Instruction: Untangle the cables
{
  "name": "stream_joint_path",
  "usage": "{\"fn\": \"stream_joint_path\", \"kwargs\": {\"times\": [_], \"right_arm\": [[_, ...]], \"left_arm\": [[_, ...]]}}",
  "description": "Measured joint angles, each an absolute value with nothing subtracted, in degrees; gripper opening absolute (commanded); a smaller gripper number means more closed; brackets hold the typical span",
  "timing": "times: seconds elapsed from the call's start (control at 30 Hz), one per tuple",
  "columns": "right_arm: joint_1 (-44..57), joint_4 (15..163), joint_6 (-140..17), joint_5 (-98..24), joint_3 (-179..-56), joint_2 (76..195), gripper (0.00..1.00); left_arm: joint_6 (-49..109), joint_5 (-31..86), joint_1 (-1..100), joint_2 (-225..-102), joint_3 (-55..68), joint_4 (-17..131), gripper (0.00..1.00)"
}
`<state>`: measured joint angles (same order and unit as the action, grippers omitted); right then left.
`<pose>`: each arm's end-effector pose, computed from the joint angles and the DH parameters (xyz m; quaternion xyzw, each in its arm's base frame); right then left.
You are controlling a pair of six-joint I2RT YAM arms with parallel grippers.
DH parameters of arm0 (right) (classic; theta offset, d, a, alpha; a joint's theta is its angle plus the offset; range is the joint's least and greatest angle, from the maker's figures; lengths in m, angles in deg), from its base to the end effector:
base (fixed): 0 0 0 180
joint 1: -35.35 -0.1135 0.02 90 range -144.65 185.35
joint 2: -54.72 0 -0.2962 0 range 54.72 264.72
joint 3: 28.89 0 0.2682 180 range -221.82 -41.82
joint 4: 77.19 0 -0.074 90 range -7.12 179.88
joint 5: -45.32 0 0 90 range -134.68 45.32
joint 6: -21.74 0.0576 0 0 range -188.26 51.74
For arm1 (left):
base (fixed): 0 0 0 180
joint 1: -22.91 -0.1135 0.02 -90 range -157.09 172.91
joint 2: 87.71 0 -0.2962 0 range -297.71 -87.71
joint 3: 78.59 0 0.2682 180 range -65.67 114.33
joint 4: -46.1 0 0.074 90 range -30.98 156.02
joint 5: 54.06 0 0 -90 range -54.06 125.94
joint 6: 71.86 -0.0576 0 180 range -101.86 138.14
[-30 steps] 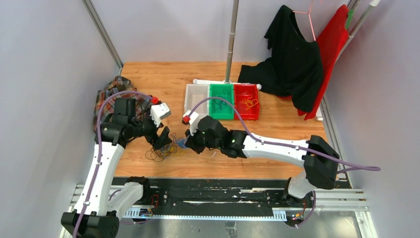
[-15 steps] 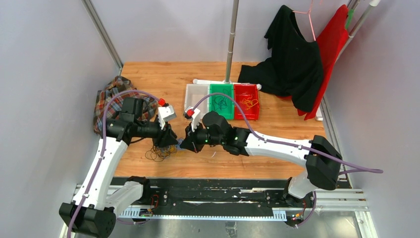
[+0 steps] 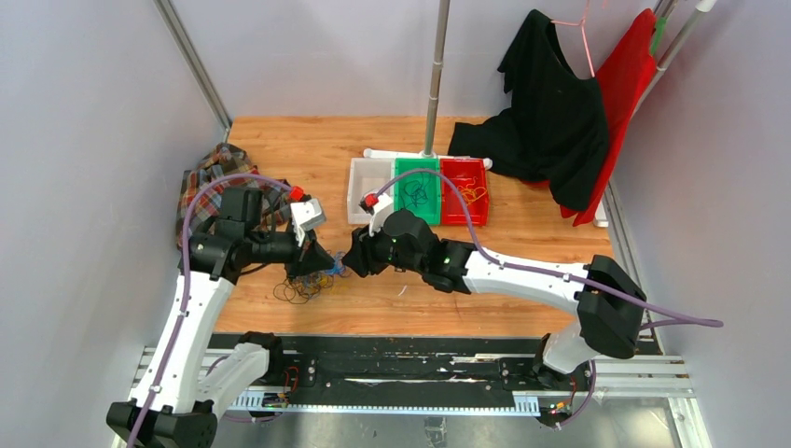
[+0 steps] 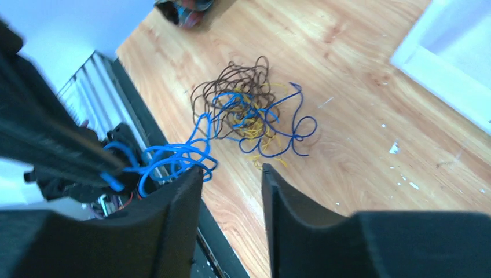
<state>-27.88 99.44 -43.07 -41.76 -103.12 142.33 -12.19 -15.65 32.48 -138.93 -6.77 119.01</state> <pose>0.1751 0.3536 0.3095 -0.2758 0.7535 0.4305 0.4132 0.1430 -0.0699 0.3519 0.4229 0.7530 -0.3527 0.3603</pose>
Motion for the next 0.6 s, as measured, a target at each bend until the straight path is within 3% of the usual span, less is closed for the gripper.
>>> {"fn": "stream_joint_path", "kwargs": {"times": [0.23,0.6], "right_arm": [[-27.9,101.0,-41.3,-49.4,-102.0,140.4,0.65],[-27.9,109.6,-40.6,-44.4,-100.7,139.5,0.67]], "left_arm": [[-10.2,-16.7,32.5,-138.1,-5.5,119.0,0.01],[-8.8,-18.0,32.5,-139.6,-2.5,119.1,0.01]]}}
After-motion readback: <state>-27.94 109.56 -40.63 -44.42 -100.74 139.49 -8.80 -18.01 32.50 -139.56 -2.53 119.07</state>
